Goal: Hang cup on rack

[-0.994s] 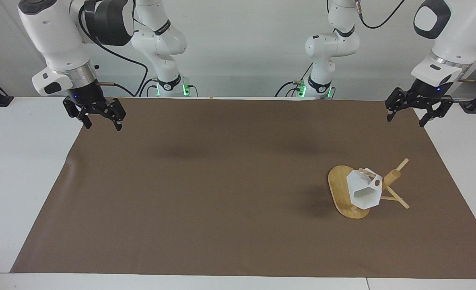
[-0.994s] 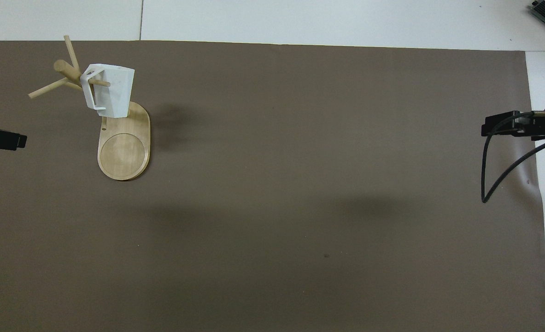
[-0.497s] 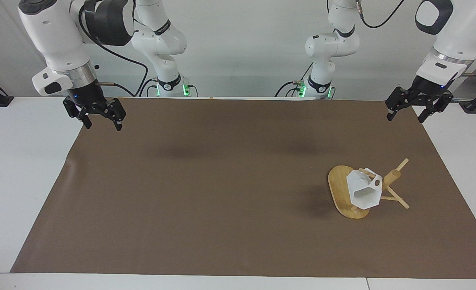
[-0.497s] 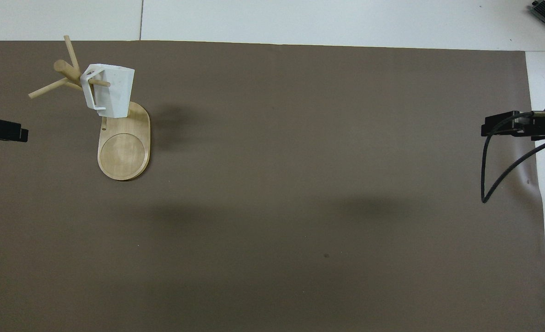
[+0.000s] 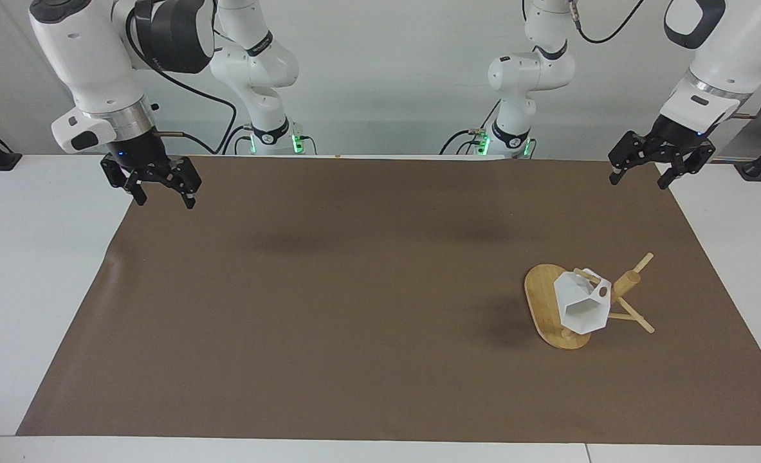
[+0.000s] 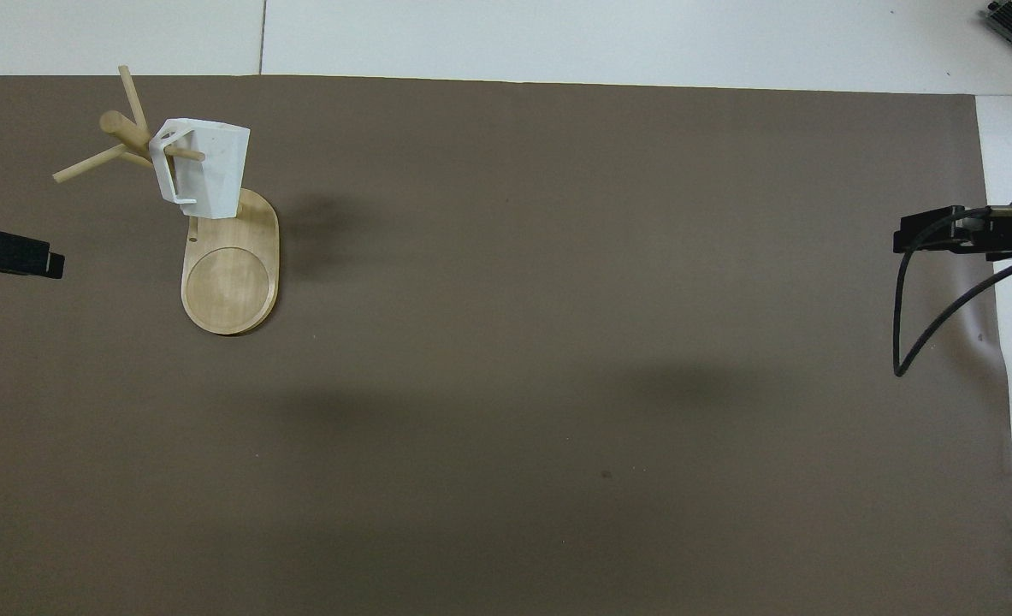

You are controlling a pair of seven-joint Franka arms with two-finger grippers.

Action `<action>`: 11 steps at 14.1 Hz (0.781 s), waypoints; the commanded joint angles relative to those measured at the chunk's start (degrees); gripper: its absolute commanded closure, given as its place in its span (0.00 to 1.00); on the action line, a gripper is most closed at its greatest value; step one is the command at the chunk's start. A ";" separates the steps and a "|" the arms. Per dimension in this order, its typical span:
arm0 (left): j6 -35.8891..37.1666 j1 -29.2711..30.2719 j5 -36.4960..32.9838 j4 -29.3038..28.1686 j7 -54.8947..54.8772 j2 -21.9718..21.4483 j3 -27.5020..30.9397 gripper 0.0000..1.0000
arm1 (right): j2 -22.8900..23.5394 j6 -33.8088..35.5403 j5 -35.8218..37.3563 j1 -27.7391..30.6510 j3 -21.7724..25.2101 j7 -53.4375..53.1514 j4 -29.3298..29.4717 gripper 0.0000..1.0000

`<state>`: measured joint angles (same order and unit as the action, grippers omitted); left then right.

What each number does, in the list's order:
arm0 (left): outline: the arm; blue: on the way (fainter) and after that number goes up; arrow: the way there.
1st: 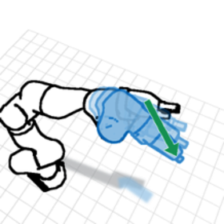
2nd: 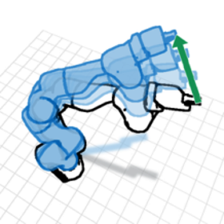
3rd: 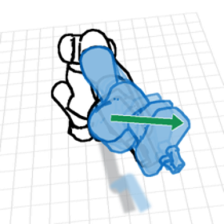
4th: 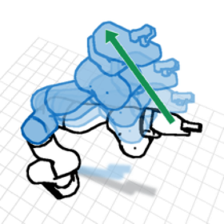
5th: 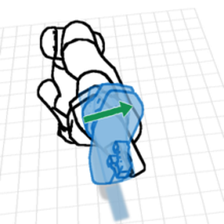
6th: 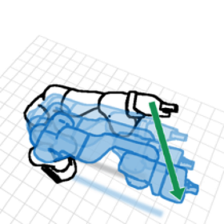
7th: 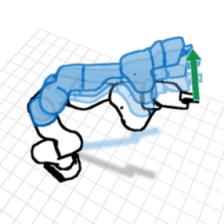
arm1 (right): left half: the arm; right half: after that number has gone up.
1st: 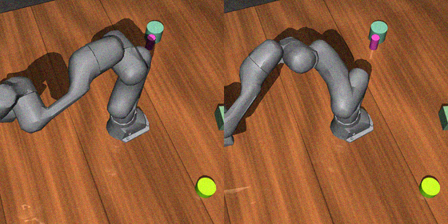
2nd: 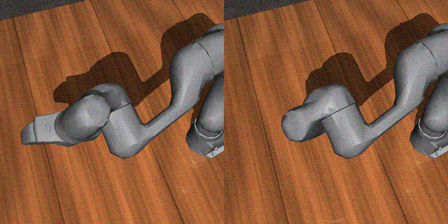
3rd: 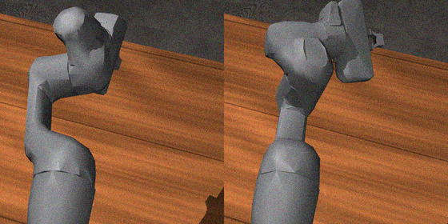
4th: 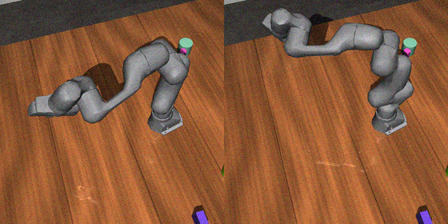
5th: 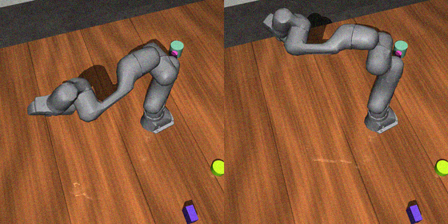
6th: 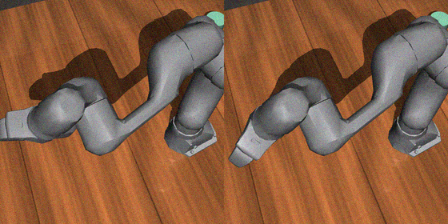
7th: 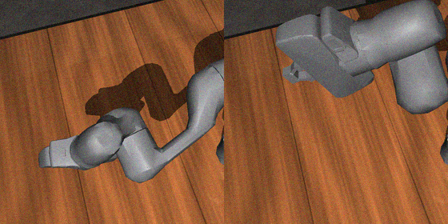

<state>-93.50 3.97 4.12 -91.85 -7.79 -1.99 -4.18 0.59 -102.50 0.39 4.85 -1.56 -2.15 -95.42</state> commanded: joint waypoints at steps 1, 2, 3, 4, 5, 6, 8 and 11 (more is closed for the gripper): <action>1.57 -0.63 0.63 2.02 0.94 1.11 0.05 0.00 | -1.03 -0.33 -0.47 0.34 -0.11 1.35 -1.26 0.00; 0.87 -0.63 0.63 1.93 0.94 1.11 0.14 0.00 | -1.03 -0.33 -0.39 0.34 -0.11 1.35 -1.26 0.00; -0.18 -0.54 0.45 1.76 0.76 1.11 0.05 0.00 | -1.03 -0.33 -0.39 0.34 -0.11 1.35 -1.26 0.00; -0.89 -0.36 0.45 1.76 0.85 1.02 0.05 0.00 | -1.03 -0.33 -0.47 0.34 -0.11 1.35 -1.26 0.00; -0.89 -0.45 0.28 1.67 0.76 0.93 0.14 0.00 | -1.03 -0.33 -0.39 0.34 -0.11 1.35 -1.26 0.00; -0.89 -0.54 0.27 1.50 0.85 0.84 0.14 0.00 | -1.03 -0.33 -0.47 0.34 -0.11 1.35 -1.26 0.00; -1.07 -0.54 0.19 0.36 0.94 0.32 0.14 0.00 | -1.03 -0.33 -0.39 0.34 -0.11 1.35 -1.26 0.00; -0.81 -0.36 0.19 0.18 0.50 0.23 0.14 0.00 | -1.03 -0.33 -0.47 0.34 -0.11 1.35 -1.26 0.00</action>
<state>-94.16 3.96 4.13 -91.77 -7.63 -1.95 -4.47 0.59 -102.50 0.39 4.85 -1.56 -2.15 -95.42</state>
